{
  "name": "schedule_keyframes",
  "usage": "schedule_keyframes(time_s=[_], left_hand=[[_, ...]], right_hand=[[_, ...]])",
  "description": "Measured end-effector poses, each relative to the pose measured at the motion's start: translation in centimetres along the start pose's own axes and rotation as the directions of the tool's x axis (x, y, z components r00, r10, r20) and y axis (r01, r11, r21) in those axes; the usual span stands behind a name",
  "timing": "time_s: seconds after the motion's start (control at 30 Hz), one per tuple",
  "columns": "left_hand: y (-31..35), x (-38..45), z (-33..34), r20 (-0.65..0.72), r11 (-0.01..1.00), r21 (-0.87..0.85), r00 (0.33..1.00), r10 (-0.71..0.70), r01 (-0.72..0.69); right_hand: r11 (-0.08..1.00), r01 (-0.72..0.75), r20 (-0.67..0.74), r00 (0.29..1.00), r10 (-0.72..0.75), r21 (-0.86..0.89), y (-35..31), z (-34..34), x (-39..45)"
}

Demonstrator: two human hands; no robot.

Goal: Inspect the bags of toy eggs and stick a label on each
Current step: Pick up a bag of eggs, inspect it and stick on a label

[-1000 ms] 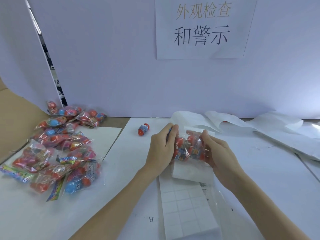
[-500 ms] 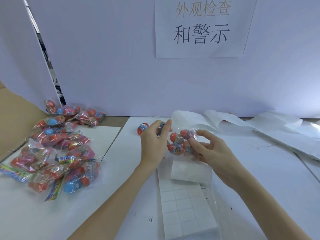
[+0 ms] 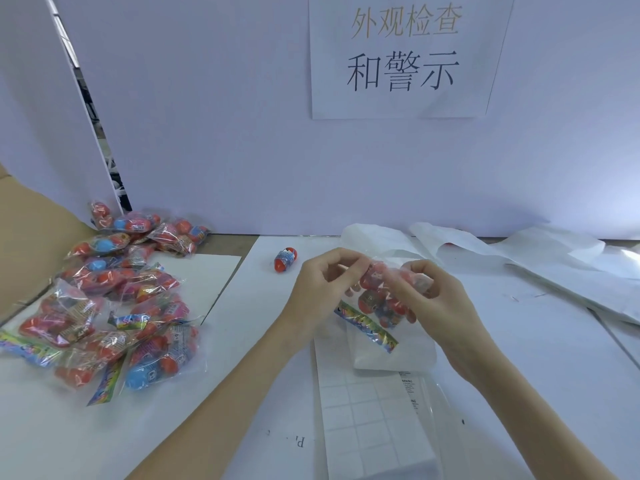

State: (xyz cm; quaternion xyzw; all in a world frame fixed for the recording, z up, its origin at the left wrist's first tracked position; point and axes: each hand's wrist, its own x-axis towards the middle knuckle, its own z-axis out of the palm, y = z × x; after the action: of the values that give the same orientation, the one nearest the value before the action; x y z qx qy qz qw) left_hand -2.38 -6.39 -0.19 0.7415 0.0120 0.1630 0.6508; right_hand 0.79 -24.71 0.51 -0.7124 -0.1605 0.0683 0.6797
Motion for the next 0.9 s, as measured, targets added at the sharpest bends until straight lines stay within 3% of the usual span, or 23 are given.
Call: schedule_keyframes(time_s=[0.2,0.3,0.4,0.57,0.7,0.9], left_hand=[[0.3,0.1,-0.1,-0.059,0.985,-0.167,0.997,-0.054,0.043],[0.3,0.2,0.2,-0.026,0.978,-0.201,0.998,-0.058,0.052],[0.1,0.3,0.1,-0.093,0.955,-0.286,0.990,-0.110,0.079],[-0.5,0.7,-1.0,-0.258,0.990,-0.143,0.966,-0.027,-0.010],[-0.7,0.5,-0.5,-0.174,0.997,-0.074,0.985,0.009,-0.022],[-0.6,0.0,0.2,-0.016,0.994,-0.110,1.000,0.017,-0.019]], right_hand=[[0.991,0.126,-0.118,0.986,-0.122,0.033,-0.4,-0.3,0.0],[0.985,0.023,-0.114,0.993,-0.004,0.169,-0.1,-0.4,-0.1],[0.929,-0.088,-0.144,0.978,0.149,0.360,-0.5,-1.4,0.0],[0.975,-0.043,-0.198,0.976,0.087,0.217,-1.0,-1.7,0.3],[0.993,-0.045,-0.111,0.992,0.057,0.113,-0.6,-0.3,0.0],[0.996,0.070,-0.162,0.985,-0.062,0.048,-0.2,0.2,-0.1]])
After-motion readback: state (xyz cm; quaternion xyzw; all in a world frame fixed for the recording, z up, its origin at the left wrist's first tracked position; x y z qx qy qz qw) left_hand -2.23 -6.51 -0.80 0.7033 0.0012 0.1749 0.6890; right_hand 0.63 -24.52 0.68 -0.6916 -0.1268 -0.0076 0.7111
